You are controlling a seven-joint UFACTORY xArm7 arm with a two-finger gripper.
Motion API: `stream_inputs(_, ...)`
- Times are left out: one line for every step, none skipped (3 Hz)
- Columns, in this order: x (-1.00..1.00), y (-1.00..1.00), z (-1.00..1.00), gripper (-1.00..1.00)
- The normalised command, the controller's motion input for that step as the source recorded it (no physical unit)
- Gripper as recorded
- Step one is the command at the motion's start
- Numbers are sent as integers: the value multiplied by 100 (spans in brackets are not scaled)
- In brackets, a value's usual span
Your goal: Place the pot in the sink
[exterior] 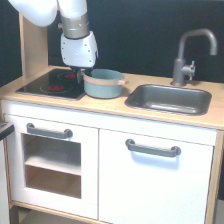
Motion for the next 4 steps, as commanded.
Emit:
stream_inputs(6,3,15,-99)
stream_inputs(5,3,14,-99)
stream_inputs(4,2,15,-99)
stream_inputs(5,1,17,-99)
